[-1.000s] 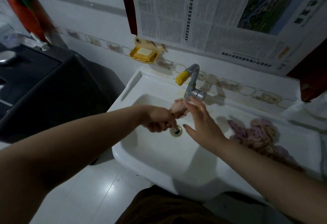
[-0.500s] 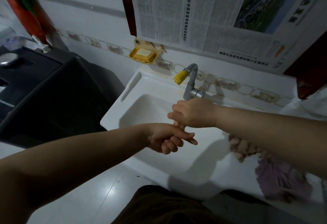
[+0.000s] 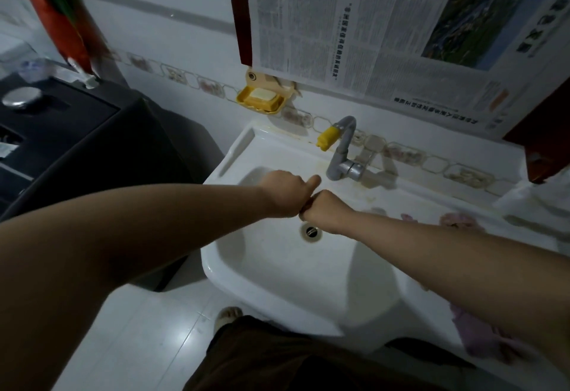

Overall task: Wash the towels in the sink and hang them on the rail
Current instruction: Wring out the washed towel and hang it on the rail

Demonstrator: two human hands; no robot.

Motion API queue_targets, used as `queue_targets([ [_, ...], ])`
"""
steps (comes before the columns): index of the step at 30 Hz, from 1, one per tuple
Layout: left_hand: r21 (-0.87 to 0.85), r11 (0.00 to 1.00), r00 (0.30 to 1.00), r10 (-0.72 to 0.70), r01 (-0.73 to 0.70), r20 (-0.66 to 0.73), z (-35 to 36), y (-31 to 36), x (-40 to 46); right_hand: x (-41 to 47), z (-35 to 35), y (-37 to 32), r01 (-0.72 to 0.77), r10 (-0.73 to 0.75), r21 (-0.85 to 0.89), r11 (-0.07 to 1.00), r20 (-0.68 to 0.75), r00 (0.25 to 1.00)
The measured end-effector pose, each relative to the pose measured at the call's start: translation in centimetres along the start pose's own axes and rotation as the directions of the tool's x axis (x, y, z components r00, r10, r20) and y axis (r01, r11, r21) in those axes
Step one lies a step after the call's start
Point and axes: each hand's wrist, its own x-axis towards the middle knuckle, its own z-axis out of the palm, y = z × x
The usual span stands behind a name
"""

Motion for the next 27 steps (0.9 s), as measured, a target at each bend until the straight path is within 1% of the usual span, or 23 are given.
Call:
queue_targets([
  [1, 0.056, 0.996, 0.997, 0.072, -0.072, -0.004, -0.3, -0.6, 0.3, 0.0, 0.2, -0.3, -0.047, 0.047, 0.152, 0.987, 0.004, 0.999],
  [3, 0.131, 0.97, 0.978, 0.207, -0.205, 0.001, -0.7, -1.9, 1.0, -0.1, 0.5, -0.9, -0.155, 0.147, 0.399, 0.904, 0.052, 0.988],
  [5, 0.195, 0.93, 0.947, 0.32, -0.313, -0.008, -1.0, -3.3, 1.4, 0.0, 1.0, -1.8, -0.24, 0.205, 0.541, 0.806, 0.124, 0.971],
  [7, 0.272, 0.873, 0.903, 0.429, -0.405, -0.031, -1.2, -4.9, 1.7, 0.3, 1.6, -3.0, -0.279, 0.225, 0.644, 0.713, 0.166, 0.96],
  [10, 0.376, 0.789, 0.828, 0.553, -0.486, -0.091, -1.0, -7.9, 2.0, 1.3, 2.5, -5.1, -0.29, 0.214, 0.745, 0.601, 0.199, 0.956],
  [11, 0.387, 0.76, 0.781, 0.609, -0.522, -0.141, -0.9, -9.0, 2.2, 1.9, 2.9, -5.7, -0.285, 0.205, 0.771, 0.57, 0.202, 0.958],
  [12, 0.411, 0.719, 0.707, 0.674, -0.56, -0.216, -0.7, -10.2, 2.4, 2.5, 3.2, -6.3, -0.277, 0.197, 0.794, 0.541, 0.201, 0.96],
  [13, 0.418, 0.69, 0.648, 0.714, -0.59, -0.264, -0.6, -11.5, 2.4, 3.1, 3.5, -7.0, -0.268, 0.197, 0.812, 0.519, 0.192, 0.962],
  [14, 0.416, 0.671, 0.605, 0.738, -0.614, -0.299, -0.4, -12.8, 2.6, 3.6, 3.8, -7.8, -0.25, 0.197, 0.82, 0.515, 0.171, 0.965],
  [15, 0.407, 0.663, 0.583, 0.748, -0.628, -0.318, 0.1, -14.0, 3.0, 4.2, 4.0, -8.5, -0.219, 0.202, 0.805, 0.551, 0.126, 0.971],
  [16, 0.379, 0.667, 0.577, 0.745, -0.642, -0.334, 0.9, -14.9, 3.4, 4.8, 4.1, -9.1, -0.183, 0.211, 0.759, 0.625, 0.061, 0.976],
  [17, 0.314, 0.693, 0.59, 0.719, -0.649, -0.368, 1.6, -15.7, 3.4, 5.2, 4.1, -9.7, -0.155, 0.215, 0.687, 0.71, -0.001, 0.977],
  [18, 0.22, 0.723, 0.617, 0.679, -0.655, -0.397, 2.2, -16.6, 3.4, 5.7, 4.1, -10.2, -0.135, 0.206, 0.608, 0.782, -0.048, 0.977],
  [19, 0.139, 0.753, 0.653, 0.634, -0.643, -0.414, 2.8, -17.6, 3.3, 6.2, 4.0, -10.7, -0.119, 0.186, 0.547, 0.829, -0.068, 0.98],
  [20, 0.08, 0.771, 0.675, 0.598, -0.631, -0.432, 3.6, -18.7, 3.2, 6.7, 3.9, -11.3, -0.106, 0.162, 0.506, 0.856, -0.068, 0.984],
  [21, 0.03, 0.797, 0.715, 0.557, -0.603, -0.423, 4.0, -19.8, 3.0, 7.0, 3.8, -12.0, -0.092, 0.141, 0.474, 0.876, -0.069, 0.988],
  [22, -0.04, 0.826, 0.769, 0.504, -0.563, -0.394, 4.3, -20.9, 2.7, 7.4, 3.8, -12.7, -0.067, 0.12, 0.447, 0.892, -0.091, 0.989],
  [24, -0.225, 0.868, 0.889, 0.392, -0.442, -0.235, 4.5, -22.9, 1.9, 8.7, 4.0, -14.0, -0.019, 0.112, 0.385, 0.923, -0.221, 0.969],
  [25, -0.322, 0.87, 0.928, 0.348, -0.373, -0.133, 4.5, -23.7, 1.4, 9.3, 4.2, -14.3, -0.009, 0.119, 0.341, 0.94, -0.303, 0.946],
  [26, -0.425, 0.851, 0.948, 0.315, -0.307, -0.054, 4.4, -24.7, 0.8, 10.0, 4.5, -14.7, -0.013, 0.127, 0.295, 0.955, -0.373, 0.919],
  [27, -0.539, 0.806, 0.958, 0.288, -0.246, -0.006, 4.3, -25.6, 0.2, 10.6, 4.7, -15.1, -0.007, 0.12, 0.258, 0.966, -0.425, 0.897],
])
